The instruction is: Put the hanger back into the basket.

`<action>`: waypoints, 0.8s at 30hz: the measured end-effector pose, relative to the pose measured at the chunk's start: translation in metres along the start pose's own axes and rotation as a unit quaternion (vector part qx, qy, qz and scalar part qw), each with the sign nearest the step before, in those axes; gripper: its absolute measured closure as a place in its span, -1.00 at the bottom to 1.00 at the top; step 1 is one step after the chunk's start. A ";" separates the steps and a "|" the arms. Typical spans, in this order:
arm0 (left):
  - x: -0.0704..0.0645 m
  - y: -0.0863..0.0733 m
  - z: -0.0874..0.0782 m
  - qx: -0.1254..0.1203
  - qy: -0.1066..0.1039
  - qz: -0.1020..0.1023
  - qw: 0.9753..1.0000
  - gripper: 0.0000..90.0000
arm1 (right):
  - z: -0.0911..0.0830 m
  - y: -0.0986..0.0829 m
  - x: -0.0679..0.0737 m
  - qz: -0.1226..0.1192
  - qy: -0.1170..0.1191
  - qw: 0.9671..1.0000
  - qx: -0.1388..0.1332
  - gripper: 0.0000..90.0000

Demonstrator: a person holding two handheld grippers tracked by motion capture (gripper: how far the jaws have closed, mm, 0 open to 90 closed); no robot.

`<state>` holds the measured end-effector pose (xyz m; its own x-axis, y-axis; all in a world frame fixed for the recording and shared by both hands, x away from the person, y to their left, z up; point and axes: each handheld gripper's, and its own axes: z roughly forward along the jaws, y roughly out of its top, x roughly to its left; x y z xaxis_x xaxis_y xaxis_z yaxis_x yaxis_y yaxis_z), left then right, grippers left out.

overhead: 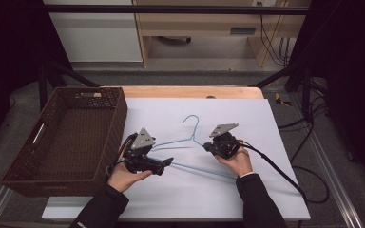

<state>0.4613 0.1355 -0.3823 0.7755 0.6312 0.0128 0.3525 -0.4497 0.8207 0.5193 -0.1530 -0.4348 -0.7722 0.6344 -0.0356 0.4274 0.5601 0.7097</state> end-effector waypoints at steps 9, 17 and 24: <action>0.016 0.006 0.034 0.036 -0.001 -0.009 0.999 -0.78 | -0.004 0.003 0.002 -0.004 0.003 1.000 -0.006 0.95; 0.026 0.008 0.056 0.054 -0.012 -0.011 0.998 -0.76 | -0.004 0.003 0.002 -0.009 0.002 1.000 -0.007 0.95; 0.040 0.005 0.068 0.072 -0.003 -0.014 0.997 -0.70 | -0.005 0.003 0.002 -0.007 0.004 1.000 -0.004 0.95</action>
<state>0.5291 0.1156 -0.4163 0.7673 0.6412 -0.0129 0.4450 -0.5178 0.7307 0.5171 -0.1525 -0.4294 -0.7816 0.6225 -0.0397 0.4134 0.5646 0.7144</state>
